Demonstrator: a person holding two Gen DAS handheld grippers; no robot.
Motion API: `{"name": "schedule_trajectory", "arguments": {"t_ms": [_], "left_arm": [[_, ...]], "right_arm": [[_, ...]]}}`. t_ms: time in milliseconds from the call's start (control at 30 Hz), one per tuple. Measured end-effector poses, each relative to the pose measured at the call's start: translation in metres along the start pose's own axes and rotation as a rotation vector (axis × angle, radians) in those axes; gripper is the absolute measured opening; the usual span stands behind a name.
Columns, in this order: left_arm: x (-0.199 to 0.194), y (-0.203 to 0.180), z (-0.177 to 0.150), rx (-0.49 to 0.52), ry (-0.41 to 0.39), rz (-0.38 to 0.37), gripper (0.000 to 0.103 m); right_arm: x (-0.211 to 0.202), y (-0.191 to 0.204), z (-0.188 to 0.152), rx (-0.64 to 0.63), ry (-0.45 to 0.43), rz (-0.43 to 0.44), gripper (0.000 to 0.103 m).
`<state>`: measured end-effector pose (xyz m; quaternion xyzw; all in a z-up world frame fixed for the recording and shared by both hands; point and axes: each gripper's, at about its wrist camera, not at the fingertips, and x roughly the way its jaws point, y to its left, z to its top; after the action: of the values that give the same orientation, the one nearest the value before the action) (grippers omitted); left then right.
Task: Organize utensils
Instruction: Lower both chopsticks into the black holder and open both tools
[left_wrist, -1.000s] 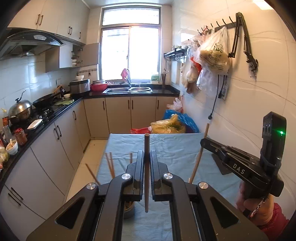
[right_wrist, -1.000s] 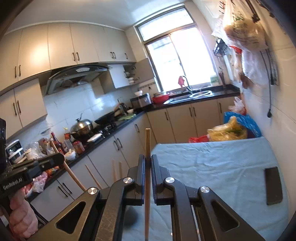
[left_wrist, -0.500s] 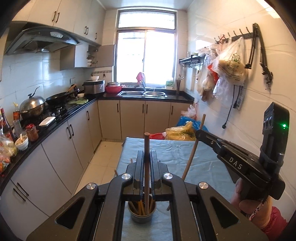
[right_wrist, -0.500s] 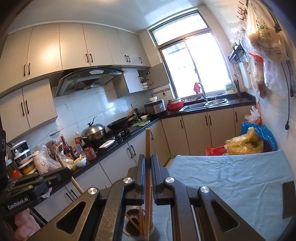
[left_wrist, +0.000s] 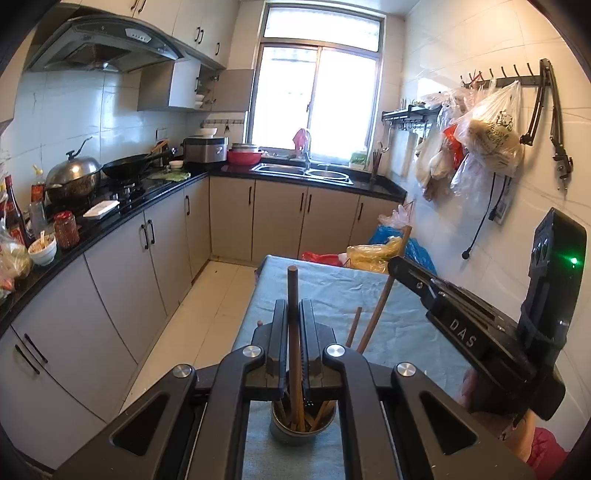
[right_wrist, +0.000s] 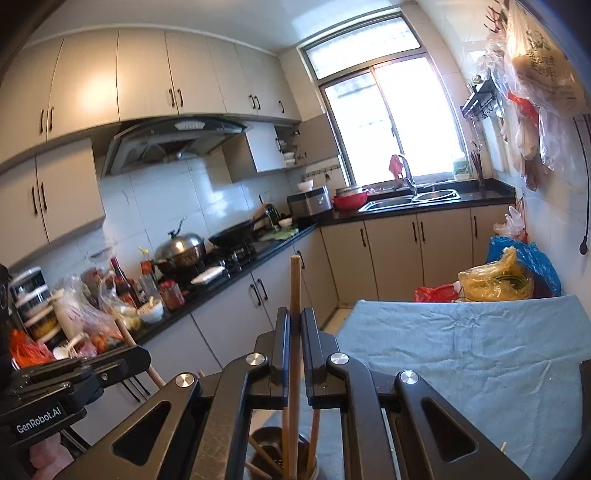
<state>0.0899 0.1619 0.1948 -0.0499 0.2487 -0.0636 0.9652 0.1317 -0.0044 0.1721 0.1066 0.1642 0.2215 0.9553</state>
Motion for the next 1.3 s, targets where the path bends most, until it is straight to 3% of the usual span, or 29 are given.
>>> {"name": "schedule_trajectory", "arguments": {"t_ms": [633,1167,1300], "left_arm": [[0.033,0.014,-0.038,-0.049,0.091,0.009,0.006],[0.05,0.02,-0.046,-0.069,0.135,0.012,0.006],[0.046,0.021,-0.044,-0.076,0.125,0.01,0.019]], "right_arm": [[0.029,-0.013,-0.047,0.0,0.129,-0.015,0.007],[0.036,-0.018,-0.059,0.03,0.204,0.016,0.008],[0.03,-0.015,-0.055,0.024,0.196,0.03,0.008]]}}
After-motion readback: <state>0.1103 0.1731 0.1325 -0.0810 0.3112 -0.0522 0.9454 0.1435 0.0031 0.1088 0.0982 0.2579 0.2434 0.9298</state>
